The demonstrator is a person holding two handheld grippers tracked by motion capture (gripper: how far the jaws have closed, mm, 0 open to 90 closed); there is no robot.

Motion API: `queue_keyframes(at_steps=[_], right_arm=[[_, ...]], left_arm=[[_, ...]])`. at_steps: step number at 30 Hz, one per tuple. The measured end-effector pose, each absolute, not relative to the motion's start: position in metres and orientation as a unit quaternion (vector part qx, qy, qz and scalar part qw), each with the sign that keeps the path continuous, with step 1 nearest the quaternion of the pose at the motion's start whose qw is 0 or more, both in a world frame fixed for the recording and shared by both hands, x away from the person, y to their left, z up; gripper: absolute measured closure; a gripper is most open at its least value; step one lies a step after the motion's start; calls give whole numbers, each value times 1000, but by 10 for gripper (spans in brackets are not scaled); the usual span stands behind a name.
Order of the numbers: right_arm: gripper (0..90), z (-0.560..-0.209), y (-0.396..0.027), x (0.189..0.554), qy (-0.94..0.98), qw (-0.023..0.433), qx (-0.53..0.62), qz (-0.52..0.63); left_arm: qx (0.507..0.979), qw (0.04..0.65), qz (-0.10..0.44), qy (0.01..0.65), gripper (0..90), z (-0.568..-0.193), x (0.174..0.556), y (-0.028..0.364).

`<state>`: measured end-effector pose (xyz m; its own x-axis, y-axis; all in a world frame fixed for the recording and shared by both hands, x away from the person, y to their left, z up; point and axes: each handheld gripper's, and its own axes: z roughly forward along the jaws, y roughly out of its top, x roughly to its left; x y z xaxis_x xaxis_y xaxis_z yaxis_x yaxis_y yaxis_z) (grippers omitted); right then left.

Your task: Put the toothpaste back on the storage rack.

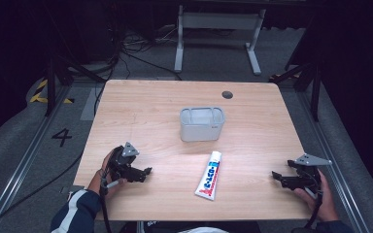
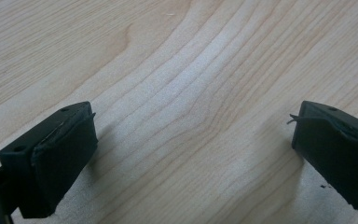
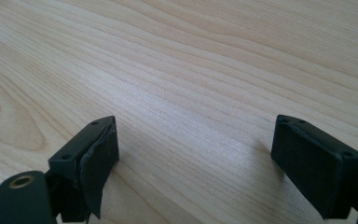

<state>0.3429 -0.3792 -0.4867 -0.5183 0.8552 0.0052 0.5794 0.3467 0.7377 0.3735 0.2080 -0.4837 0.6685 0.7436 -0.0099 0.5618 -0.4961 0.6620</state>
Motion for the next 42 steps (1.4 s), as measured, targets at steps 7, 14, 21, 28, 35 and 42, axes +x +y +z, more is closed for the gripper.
queue_keyframes(at_steps=[7,14,21,28,35,42], right_arm=[[147,-487,-380,344,799,193,448,352],[146,-487,-379,344,798,194,450,350],[151,-484,-384,347,816,180,426,346],[208,-473,-382,351,840,175,372,355],[232,-446,-362,359,859,185,297,373],[232,-417,-323,371,883,173,206,384]], left_arm=[[859,327,137,370,2,-484,365,212],[866,325,130,356,1,-483,363,215],[865,330,128,355,1,-484,364,215],[867,332,126,351,1,-484,364,216],[868,331,128,348,1,-484,364,216],[869,329,130,347,2,-483,365,217]])
